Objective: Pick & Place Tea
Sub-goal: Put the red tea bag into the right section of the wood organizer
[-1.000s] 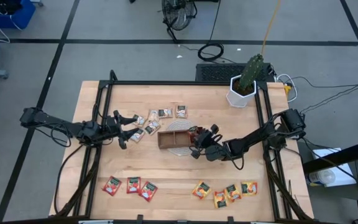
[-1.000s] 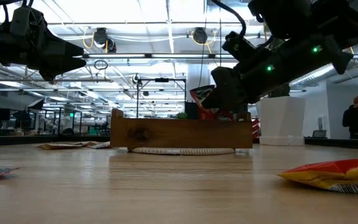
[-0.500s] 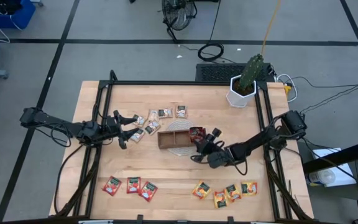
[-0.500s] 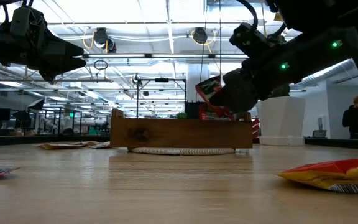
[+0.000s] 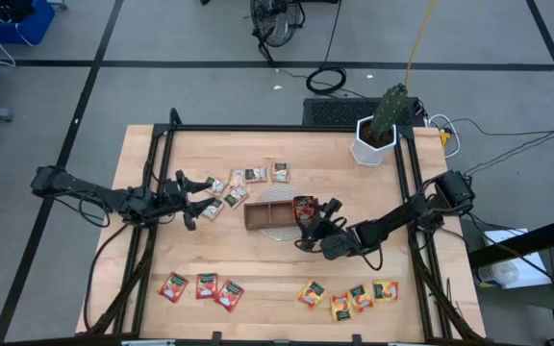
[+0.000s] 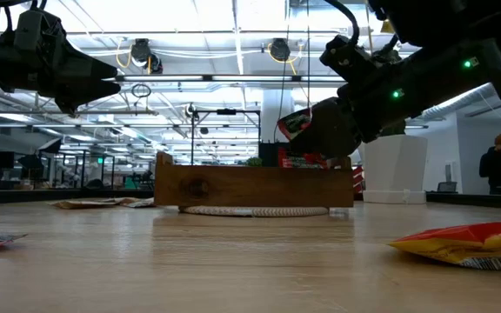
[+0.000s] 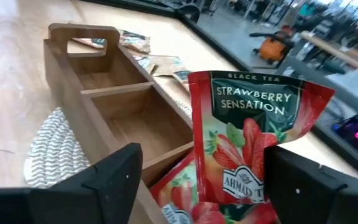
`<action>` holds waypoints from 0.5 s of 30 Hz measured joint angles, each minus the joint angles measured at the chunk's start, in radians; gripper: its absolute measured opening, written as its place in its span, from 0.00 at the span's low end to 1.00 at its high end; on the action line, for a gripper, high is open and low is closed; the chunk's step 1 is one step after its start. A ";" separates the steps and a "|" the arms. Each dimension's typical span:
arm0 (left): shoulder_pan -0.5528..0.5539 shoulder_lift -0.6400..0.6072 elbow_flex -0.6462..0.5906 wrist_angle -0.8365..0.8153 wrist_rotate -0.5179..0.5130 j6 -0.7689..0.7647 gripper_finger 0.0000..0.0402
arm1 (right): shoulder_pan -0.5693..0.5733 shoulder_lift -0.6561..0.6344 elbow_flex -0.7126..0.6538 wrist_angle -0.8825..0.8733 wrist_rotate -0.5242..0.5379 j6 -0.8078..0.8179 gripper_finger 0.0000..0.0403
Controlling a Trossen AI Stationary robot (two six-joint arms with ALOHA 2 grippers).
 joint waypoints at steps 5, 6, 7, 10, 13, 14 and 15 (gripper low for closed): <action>0.000 0.000 0.000 0.000 0.000 0.000 0.60 | -0.003 0.000 0.000 -0.022 -0.073 0.057 0.74; 0.000 0.000 0.000 0.000 0.000 0.000 0.60 | -0.003 0.000 0.000 -0.045 -0.072 0.064 0.74; 0.000 0.000 0.000 0.000 0.000 0.000 0.60 | -0.003 0.000 0.000 -0.073 -0.067 0.069 0.73; 0.000 0.000 0.000 0.000 0.000 0.000 0.60 | -0.007 0.000 0.000 -0.134 -0.066 0.097 0.72; 0.000 0.000 0.000 0.000 0.000 0.000 0.60 | -0.006 0.000 0.001 -0.139 -0.066 0.082 0.70; 0.000 0.000 0.000 0.000 0.000 0.000 0.60 | -0.004 -0.003 0.003 -0.139 -0.066 0.067 0.70; 0.000 0.000 0.000 0.000 0.000 0.000 0.60 | 0.000 -0.007 0.005 -0.139 -0.066 0.046 0.70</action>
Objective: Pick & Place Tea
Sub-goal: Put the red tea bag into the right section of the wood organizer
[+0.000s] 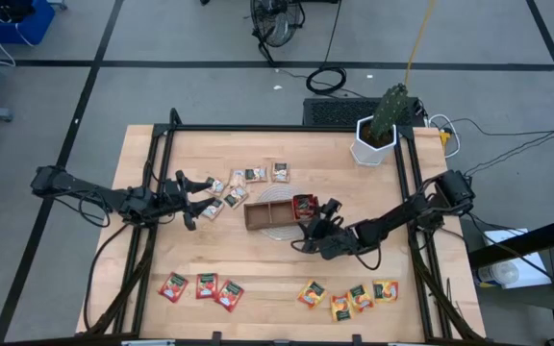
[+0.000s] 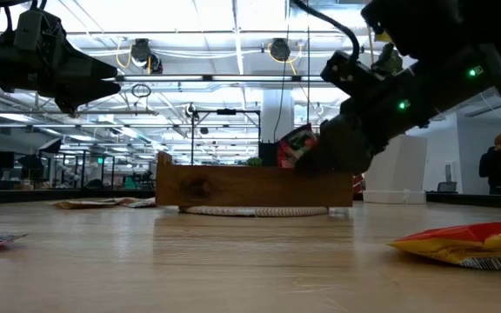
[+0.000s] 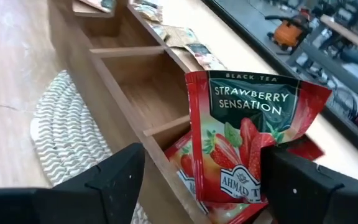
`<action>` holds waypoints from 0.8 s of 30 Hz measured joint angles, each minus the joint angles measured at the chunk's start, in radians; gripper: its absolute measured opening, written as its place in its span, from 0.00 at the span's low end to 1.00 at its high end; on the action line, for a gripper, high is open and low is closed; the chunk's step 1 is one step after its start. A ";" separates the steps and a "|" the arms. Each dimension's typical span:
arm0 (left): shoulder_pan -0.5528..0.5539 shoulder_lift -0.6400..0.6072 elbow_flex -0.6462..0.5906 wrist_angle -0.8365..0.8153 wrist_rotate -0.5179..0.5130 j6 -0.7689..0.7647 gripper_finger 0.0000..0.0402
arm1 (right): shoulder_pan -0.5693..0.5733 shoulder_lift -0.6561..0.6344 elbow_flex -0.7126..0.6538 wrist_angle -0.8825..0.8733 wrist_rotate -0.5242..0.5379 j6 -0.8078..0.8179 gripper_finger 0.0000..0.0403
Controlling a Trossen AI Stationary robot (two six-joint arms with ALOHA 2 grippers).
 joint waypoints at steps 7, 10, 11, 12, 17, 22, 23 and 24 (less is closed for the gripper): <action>0.000 0.000 0.000 0.000 0.000 0.000 0.60 | 0.018 -0.026 0.002 -0.044 0.002 -0.138 0.68; 0.000 0.000 0.000 0.000 0.000 0.000 0.60 | 0.018 -0.026 0.001 -0.106 0.001 -0.155 0.68; 0.000 0.000 0.000 0.000 0.000 0.000 0.60 | 0.018 -0.026 0.001 -0.120 0.001 -0.152 0.67; 0.000 0.000 0.000 0.000 0.000 0.000 0.60 | 0.018 -0.026 0.001 -0.131 0.001 -0.144 0.67; 0.000 0.000 0.000 0.000 0.000 0.000 0.60 | 0.022 -0.035 0.001 -0.142 0.002 -0.148 0.67; 0.000 0.000 0.000 0.000 0.000 0.000 0.60 | 0.027 -0.079 0.001 -0.175 0.012 -0.163 0.67; 0.000 0.000 0.000 0.000 0.000 0.000 0.60 | 0.028 -0.090 0.000 -0.173 0.012 -0.174 0.67; 0.000 0.000 0.000 0.000 0.000 0.000 0.60 | 0.027 -0.100 0.001 -0.167 0.009 -0.186 0.67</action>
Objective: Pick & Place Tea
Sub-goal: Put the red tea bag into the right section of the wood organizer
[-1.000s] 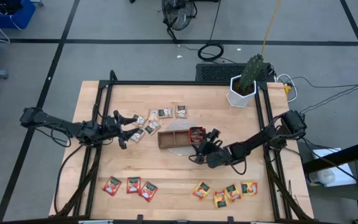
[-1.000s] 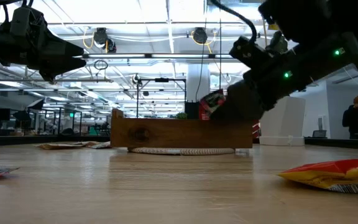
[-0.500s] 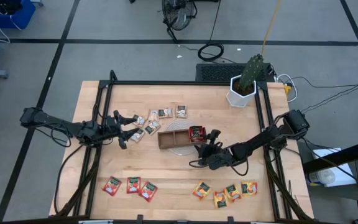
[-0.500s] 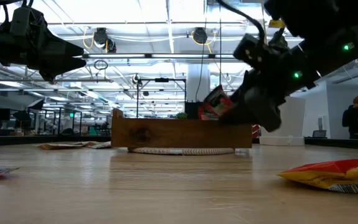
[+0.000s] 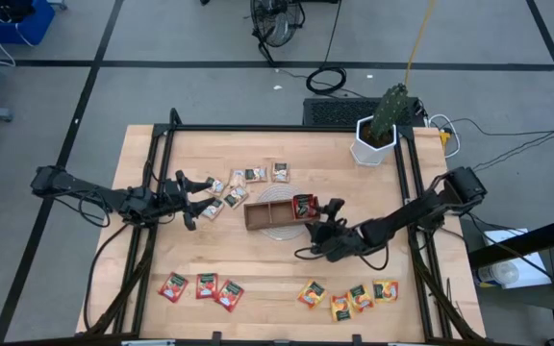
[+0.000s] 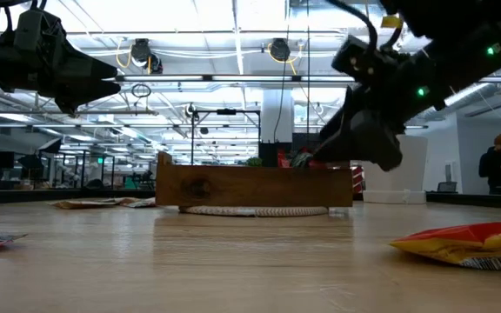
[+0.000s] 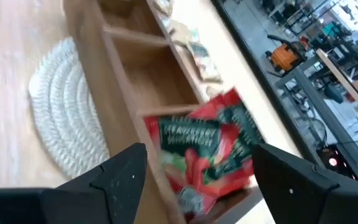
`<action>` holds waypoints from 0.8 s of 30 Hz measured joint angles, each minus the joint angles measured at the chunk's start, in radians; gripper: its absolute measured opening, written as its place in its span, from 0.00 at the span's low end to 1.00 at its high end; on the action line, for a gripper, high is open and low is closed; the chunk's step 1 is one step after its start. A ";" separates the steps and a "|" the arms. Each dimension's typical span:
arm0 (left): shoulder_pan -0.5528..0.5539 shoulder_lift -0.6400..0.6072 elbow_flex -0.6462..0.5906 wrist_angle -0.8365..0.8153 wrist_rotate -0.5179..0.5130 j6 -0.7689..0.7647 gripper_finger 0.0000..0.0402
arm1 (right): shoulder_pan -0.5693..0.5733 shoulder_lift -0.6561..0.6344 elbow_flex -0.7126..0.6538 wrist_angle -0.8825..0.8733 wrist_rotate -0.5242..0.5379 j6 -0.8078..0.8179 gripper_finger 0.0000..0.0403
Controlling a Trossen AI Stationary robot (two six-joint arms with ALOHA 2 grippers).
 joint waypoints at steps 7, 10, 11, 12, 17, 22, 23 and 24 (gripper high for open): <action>0.000 0.000 0.000 0.000 0.000 0.000 0.60 | -0.034 -0.137 0.050 -0.034 -0.205 -0.083 0.58; 0.000 0.000 0.000 0.000 0.000 0.000 0.60 | -0.078 -0.196 0.124 -0.151 -0.351 -0.146 0.36; 0.000 0.000 0.000 0.000 0.000 0.000 0.60 | -0.098 -0.203 0.161 -0.227 -0.408 -0.174 0.26; 0.000 0.000 0.000 0.000 0.000 0.000 0.60 | -0.123 -0.203 0.204 -0.314 -0.469 -0.194 0.14; 0.000 0.000 0.000 0.000 0.000 0.000 0.60 | -0.234 -0.126 0.397 -0.716 -0.613 -0.252 0.01; 0.000 0.000 0.000 0.000 0.000 0.000 0.60 | -0.298 -0.048 0.427 -0.775 -0.735 -0.266 0.00; 0.000 0.000 0.000 -0.001 0.000 0.000 0.60 | -0.301 -0.036 0.427 -0.784 -0.753 -0.265 0.00; 0.000 0.000 0.000 -0.001 0.000 0.000 0.60 | -0.303 -0.026 0.427 -0.790 -0.764 -0.266 0.00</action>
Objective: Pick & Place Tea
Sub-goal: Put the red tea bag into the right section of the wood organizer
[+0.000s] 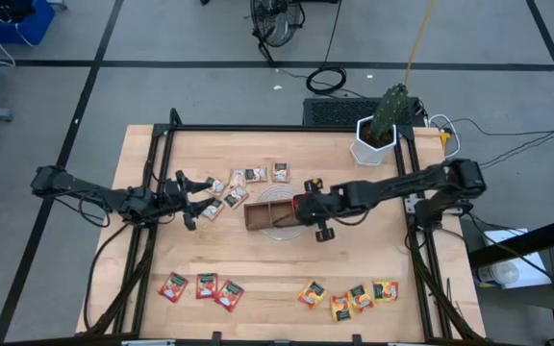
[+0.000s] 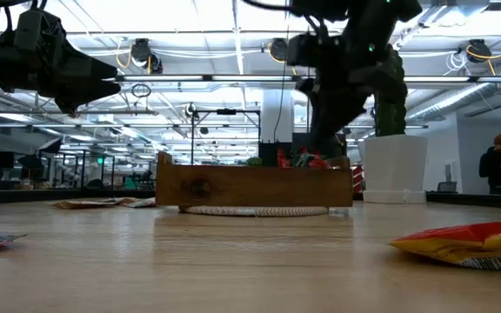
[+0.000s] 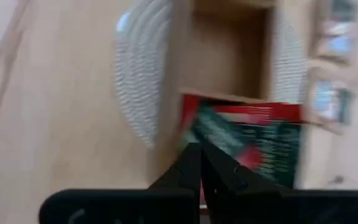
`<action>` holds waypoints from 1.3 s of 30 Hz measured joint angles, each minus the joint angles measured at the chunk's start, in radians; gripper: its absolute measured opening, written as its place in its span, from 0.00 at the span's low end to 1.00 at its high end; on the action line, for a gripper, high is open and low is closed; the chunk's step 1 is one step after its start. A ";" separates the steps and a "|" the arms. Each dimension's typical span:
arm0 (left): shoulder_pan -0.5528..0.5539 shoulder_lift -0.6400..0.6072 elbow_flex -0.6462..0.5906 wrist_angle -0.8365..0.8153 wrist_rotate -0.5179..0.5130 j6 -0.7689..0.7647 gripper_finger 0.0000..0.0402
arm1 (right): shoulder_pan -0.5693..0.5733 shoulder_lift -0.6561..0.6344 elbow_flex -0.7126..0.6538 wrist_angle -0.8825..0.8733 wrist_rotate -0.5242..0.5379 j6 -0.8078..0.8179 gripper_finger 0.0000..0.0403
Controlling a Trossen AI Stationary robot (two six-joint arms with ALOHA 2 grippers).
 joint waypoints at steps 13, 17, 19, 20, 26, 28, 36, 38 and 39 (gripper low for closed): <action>0.000 0.000 0.000 0.001 0.000 0.000 0.60 | -0.011 0.024 -0.018 -0.029 -0.004 -0.010 0.00; 0.000 0.000 0.000 0.001 0.000 0.000 0.60 | -0.016 0.024 -0.053 0.011 -0.049 -0.010 0.00; 0.000 0.000 0.000 0.000 0.000 0.000 0.60 | -0.015 0.022 -0.071 0.037 -0.051 -0.011 0.00; 0.000 0.000 0.000 0.000 0.000 0.000 0.60 | -0.015 0.021 -0.077 0.043 -0.051 -0.014 0.00; 0.000 0.000 0.000 0.001 0.000 0.000 0.60 | -0.015 0.020 -0.091 0.062 -0.049 -0.046 0.00; 0.000 0.000 0.000 0.000 0.000 0.000 0.60 | -0.015 0.020 -0.091 0.065 -0.044 -0.058 0.00; 0.000 0.000 0.000 0.000 0.000 0.000 0.60 | 0.006 -0.021 -0.073 0.094 0.030 -0.066 0.00; 0.000 0.000 0.000 0.000 0.000 0.000 0.60 | 0.014 -0.045 -0.061 0.117 0.028 -0.057 0.00; 0.000 0.000 0.000 0.001 0.000 0.000 0.60 | 0.015 -0.054 -0.055 0.118 0.024 -0.058 0.02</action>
